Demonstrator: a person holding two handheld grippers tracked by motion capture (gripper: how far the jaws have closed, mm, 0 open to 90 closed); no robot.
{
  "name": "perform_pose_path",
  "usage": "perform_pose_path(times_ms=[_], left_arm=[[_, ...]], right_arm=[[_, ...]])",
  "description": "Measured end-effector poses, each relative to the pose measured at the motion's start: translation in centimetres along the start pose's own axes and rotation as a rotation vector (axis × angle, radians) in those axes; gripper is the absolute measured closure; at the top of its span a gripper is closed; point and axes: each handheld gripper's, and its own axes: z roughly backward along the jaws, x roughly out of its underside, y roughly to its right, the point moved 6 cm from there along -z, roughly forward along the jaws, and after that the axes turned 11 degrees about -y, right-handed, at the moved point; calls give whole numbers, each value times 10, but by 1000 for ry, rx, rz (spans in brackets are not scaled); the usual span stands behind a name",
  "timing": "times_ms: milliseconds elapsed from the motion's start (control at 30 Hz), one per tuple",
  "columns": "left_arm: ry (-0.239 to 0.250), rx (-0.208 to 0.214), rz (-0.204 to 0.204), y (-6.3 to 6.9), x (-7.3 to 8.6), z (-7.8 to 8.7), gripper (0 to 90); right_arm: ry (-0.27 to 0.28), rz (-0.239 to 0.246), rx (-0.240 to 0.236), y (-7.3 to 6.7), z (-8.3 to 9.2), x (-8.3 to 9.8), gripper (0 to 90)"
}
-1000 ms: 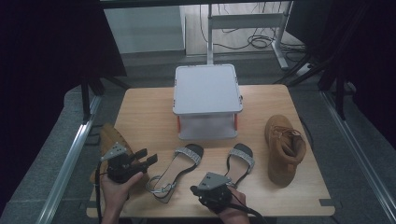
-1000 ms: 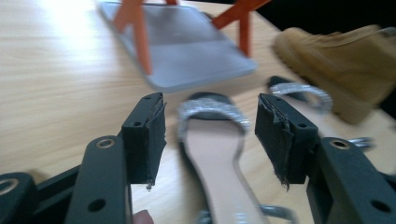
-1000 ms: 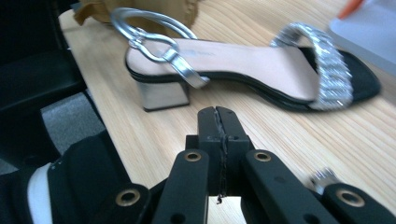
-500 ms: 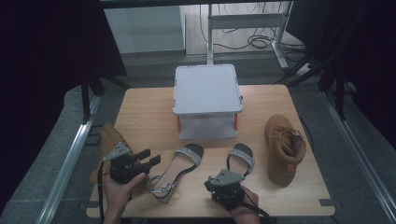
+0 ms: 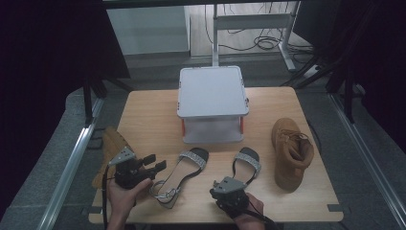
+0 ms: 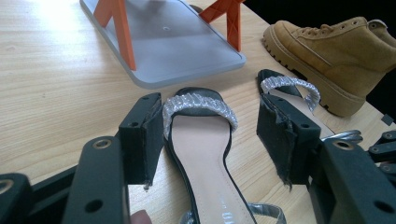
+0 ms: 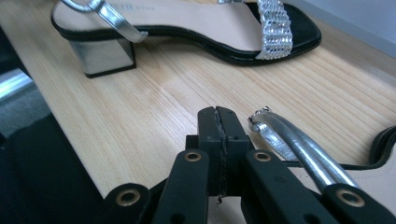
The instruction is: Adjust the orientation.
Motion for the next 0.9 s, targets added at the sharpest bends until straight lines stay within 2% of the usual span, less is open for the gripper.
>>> perform_pose_path(times_ms=[233, 900], left_arm=[[-15, 3, -7, 1, 1, -4, 410], [-18, 2, -1, -1, 3, -3, 407]], right_arm=[[-27, 4, 10, -1, -7, 2, 892], [-46, 6, 23, -3, -3, 7, 892]])
